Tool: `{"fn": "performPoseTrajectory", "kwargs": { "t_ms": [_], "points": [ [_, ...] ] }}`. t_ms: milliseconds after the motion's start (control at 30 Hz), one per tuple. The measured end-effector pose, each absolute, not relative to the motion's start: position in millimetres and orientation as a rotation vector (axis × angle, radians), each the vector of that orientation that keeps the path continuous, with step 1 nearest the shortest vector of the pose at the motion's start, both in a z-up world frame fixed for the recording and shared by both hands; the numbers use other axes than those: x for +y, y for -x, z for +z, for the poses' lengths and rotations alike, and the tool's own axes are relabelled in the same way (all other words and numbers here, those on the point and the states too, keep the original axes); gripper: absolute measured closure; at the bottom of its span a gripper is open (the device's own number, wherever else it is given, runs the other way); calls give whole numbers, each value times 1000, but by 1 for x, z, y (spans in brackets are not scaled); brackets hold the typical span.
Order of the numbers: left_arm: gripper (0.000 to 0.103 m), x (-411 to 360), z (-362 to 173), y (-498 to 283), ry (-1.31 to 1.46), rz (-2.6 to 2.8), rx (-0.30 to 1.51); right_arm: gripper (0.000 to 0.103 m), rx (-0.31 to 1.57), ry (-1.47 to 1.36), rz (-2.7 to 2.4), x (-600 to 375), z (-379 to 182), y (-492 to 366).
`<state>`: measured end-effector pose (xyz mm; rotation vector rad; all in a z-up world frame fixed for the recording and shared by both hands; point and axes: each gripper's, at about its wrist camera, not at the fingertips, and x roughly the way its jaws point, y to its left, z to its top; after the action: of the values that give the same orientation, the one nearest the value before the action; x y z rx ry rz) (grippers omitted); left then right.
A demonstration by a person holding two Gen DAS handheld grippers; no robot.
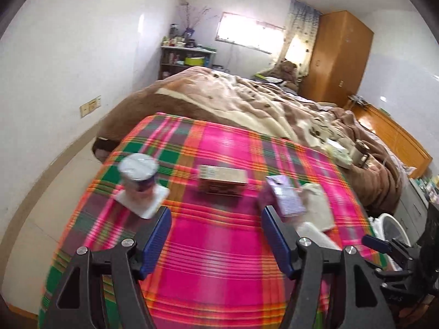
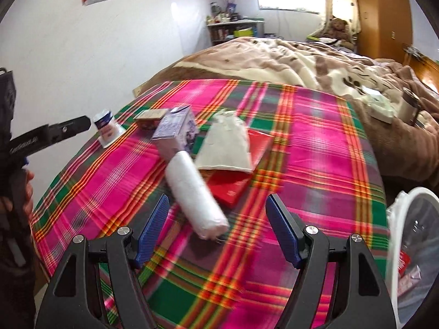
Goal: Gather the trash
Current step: 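Move both tools back over the plaid cloth toward the yogurt cup and foam roll, then grasp the white yogurt cup with the left tool while the right tool grasps the white foam roll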
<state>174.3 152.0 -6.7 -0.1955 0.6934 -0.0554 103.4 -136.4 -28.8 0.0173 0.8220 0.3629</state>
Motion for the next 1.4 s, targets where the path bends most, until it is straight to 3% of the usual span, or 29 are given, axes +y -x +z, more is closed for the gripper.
{"fn": "performPoseTrajectory", "kwargs": {
  "t_ms": [733,1167,1300,1400],
  "points": [
    [35,228,-55,-241,163,105,732,30,884,71,376,-105,-43,-123],
    [37,225,-62,-254,150,69,729,51,897,113,399,-98,-46,-123],
    [48,225,-60,-252,144,81,717,62,893,113,392,-99,-45,-123],
    [48,224,-60,-250,141,73,713,68,894,98,397,-100,-46,-123]
  ]
}}
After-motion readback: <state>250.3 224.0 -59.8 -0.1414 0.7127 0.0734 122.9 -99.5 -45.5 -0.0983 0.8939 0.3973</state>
